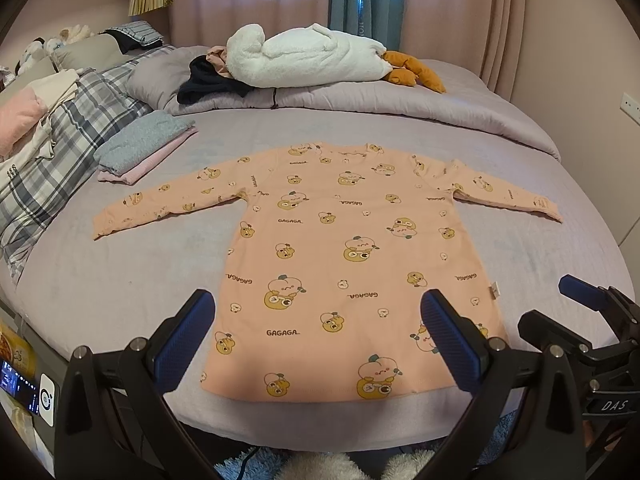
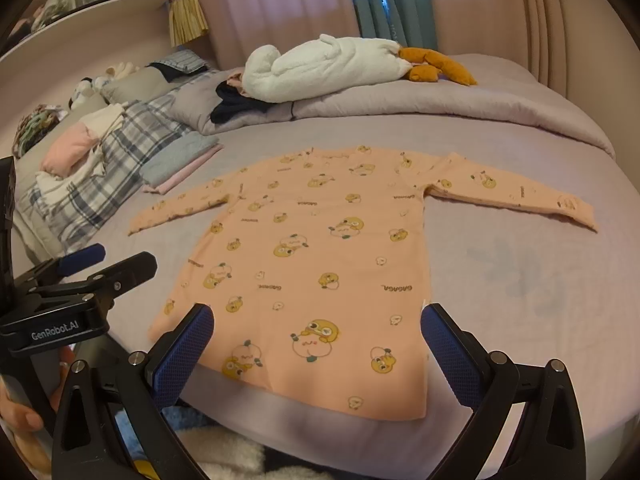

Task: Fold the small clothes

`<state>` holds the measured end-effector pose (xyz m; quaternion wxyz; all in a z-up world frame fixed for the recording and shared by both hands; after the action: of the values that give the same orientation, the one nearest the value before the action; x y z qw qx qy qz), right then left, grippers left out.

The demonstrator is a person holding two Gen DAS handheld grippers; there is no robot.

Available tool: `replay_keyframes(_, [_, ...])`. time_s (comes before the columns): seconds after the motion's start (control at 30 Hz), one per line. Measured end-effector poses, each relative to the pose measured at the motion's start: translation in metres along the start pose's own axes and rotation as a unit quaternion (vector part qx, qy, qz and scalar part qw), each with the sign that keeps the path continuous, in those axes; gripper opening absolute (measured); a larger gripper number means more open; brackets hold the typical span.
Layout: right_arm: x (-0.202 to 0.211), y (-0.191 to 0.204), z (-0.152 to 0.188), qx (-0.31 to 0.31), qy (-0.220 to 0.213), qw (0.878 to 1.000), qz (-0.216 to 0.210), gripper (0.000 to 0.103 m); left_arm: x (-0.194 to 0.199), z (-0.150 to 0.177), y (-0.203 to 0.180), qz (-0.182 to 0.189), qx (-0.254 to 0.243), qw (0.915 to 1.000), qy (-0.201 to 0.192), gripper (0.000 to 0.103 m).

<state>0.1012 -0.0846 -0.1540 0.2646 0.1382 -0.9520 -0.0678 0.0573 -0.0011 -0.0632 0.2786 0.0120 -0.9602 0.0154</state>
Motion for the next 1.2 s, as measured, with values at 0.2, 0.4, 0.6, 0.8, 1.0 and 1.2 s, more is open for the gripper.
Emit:
replay_keyframes(0.2, [-0.0011,0.0004,0.0004,0.001,0.001,1.0,0.001,0.102,-0.0004,0.0014,0.0013,-0.002,0.002,1.0,0.001,0.103])
replay_keyframes(0.4, [-0.0013,0.0003,0.0004,0.0,0.001,1.0,0.0,0.102,-0.0006,0.0023,0.0025,0.0,0.002,1.0,0.003,0.103])
replay_keyframes(0.6, [-0.0012,0.0003,0.0005,0.001,0.002,1.0,0.001,0.102,-0.0009,0.0044,0.0027,0.001,0.003,1.0,0.005,0.103])
replay_keyframes(0.8, [-0.0012,0.0005,0.0004,0.0,0.003,1.0,0.0,0.102,-0.002,0.0065,0.0033,0.002,0.006,1.0,0.007,0.103])
replay_keyframes(1.0, [-0.0009,0.0003,0.0002,0.001,0.003,1.0,0.0,0.102,-0.0016,0.0078,0.0032,0.002,0.005,1.0,0.008,0.103])
replay_keyframes(1.2, [-0.0013,0.0001,-0.0003,0.0,0.003,1.0,0.001,0.102,-0.0019,0.0074,0.0021,0.002,0.004,0.9999,0.009,0.103])
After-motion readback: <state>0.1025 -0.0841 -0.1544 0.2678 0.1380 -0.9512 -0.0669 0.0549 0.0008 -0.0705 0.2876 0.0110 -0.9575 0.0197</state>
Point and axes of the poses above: each gripper's, at about its wrist camera, not at the fingertips, and x roughly against the way its jaws point, y to its left, z to its underside, the point moved 8 cm from there along -x, roughly the way its jaws point, and after that the axes turned 12 degrees about -y, right-handed, at the moved point
